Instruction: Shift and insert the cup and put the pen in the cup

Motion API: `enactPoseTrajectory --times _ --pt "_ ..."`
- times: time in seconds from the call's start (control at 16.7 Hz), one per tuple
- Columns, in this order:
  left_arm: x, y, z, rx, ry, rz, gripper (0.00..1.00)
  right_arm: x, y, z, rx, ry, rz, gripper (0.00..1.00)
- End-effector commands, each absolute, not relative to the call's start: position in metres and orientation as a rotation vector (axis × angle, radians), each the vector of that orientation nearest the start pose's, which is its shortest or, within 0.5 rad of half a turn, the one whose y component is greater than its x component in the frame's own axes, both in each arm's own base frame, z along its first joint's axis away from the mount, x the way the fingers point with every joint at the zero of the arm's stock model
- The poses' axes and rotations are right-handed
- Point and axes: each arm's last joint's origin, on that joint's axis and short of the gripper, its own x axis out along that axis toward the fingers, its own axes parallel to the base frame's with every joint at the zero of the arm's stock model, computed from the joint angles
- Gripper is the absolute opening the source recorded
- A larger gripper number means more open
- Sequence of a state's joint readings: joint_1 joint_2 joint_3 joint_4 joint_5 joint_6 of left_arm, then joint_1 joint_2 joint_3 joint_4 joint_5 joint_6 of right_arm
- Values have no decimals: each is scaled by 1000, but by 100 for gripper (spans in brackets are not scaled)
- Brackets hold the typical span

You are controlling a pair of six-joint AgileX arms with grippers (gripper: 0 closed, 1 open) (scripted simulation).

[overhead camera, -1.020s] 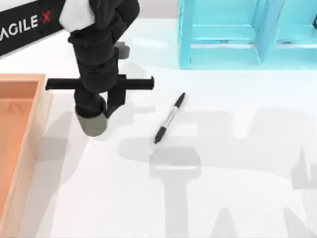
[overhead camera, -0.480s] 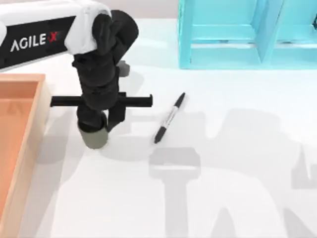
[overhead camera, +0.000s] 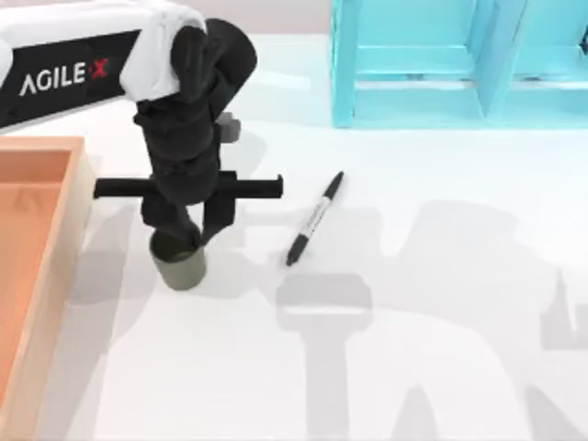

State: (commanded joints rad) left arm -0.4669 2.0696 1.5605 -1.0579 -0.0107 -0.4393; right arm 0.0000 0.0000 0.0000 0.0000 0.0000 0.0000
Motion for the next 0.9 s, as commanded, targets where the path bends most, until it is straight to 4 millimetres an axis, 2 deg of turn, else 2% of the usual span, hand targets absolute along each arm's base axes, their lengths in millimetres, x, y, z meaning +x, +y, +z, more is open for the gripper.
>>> enactPoseTrajectory --times 0.48,0.9 --pt "355 -174 166 23 1562 -8 98 106 -1 160 0 0 0 100" --pt "355 -174 166 23 1562 -8 100 106 -1 160 0 0 0 100"
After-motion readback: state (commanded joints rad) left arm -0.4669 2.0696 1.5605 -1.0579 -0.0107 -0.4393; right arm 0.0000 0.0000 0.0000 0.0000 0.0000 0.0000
